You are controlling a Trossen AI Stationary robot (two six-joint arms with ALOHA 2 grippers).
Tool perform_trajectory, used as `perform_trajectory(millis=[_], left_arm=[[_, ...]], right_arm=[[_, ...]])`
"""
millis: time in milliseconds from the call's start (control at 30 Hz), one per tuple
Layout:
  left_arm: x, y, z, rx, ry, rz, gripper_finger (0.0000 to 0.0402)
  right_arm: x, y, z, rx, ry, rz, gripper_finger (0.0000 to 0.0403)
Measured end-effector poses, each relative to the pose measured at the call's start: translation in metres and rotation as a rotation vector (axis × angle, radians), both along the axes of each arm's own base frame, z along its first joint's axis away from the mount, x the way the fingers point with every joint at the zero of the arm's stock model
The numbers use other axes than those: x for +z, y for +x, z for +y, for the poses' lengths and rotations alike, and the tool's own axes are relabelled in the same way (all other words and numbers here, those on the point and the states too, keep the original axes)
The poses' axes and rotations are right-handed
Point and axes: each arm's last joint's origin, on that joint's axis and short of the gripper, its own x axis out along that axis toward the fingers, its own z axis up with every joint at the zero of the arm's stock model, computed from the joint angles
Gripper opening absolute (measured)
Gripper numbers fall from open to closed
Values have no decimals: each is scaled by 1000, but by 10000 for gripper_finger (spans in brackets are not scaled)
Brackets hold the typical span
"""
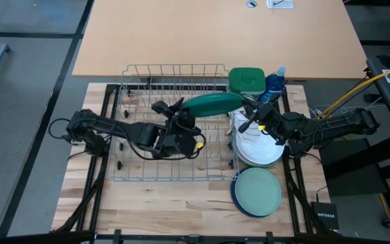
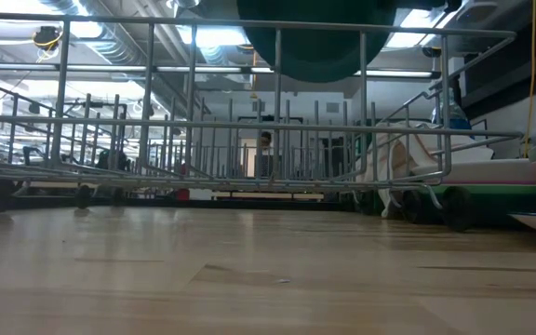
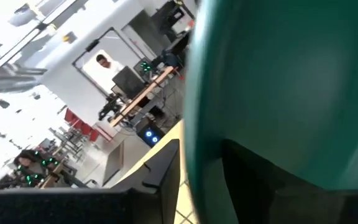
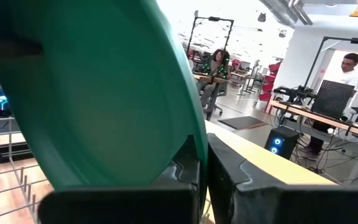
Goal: Sort dishes
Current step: Put the green plate in the dish rack
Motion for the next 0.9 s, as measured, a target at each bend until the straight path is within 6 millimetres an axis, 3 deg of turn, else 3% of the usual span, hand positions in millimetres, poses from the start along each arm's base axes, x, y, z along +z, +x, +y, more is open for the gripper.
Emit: perform_trajectory(millis=[267, 533, 900], left_arm=[[-1, 2, 6, -14, -7, 60, 103], [1, 1, 1, -34, 17, 138, 14], [0, 1, 0, -4, 31, 112, 7]], right_arm=[[0, 0, 0, 3, -1, 2, 17], [-1, 0, 0, 0, -4, 14, 30], [-1, 0, 0, -27, 3, 12, 38]])
